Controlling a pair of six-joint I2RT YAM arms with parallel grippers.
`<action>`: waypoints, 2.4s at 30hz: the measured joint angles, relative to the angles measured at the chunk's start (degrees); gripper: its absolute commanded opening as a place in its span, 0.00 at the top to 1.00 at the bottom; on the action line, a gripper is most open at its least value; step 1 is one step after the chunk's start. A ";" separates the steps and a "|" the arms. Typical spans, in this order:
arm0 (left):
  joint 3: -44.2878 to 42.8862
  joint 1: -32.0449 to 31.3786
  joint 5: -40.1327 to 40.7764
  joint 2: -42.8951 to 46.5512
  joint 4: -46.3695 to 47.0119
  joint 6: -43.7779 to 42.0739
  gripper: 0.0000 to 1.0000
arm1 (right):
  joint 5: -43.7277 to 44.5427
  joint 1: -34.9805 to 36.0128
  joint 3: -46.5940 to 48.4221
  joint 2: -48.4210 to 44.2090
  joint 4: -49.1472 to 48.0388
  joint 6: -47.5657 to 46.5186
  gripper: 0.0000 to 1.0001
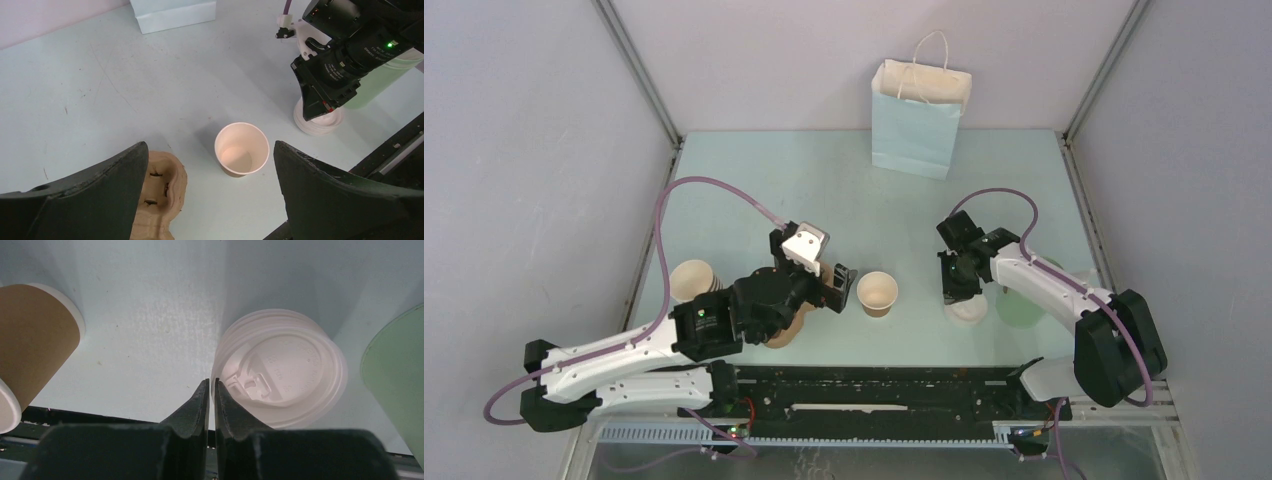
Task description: Pack the takeout coffee
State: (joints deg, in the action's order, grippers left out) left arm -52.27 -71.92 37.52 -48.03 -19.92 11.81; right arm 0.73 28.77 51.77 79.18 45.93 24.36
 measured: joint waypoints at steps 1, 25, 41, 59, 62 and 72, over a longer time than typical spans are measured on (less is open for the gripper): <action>0.00 0.00 0.00 0.00 -0.02 0.04 0.00 | -0.24 0.09 0.00 0.00 0.00 0.00 0.84; -0.02 0.02 -0.09 -0.70 -0.44 0.20 0.00 | -1.25 0.17 -0.39 -1.22 0.11 0.17 1.00; -0.09 0.02 -0.22 -1.31 -0.35 0.28 0.00 | -2.97 -2.75 -0.39 -7.61 1.70 0.68 1.00; -0.09 0.66 -4.28 -3.56 2.38 3.41 0.00 | -6.23 -3.82 -0.39 -10.38 2.89 0.04 0.63; -0.09 0.70 -4.31 -3.43 2.47 3.78 0.00 | -6.23 -3.89 -0.39 -7.30 2.84 0.00 0.59; -0.09 0.76 -4.26 -1.81 2.47 4.28 0.00 | -6.19 -2.49 -0.42 -2.16 1.53 -0.15 0.64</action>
State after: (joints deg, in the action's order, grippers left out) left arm -52.36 -71.16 33.26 -49.84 -17.45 16.10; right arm -5.45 26.28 51.35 77.01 47.46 24.21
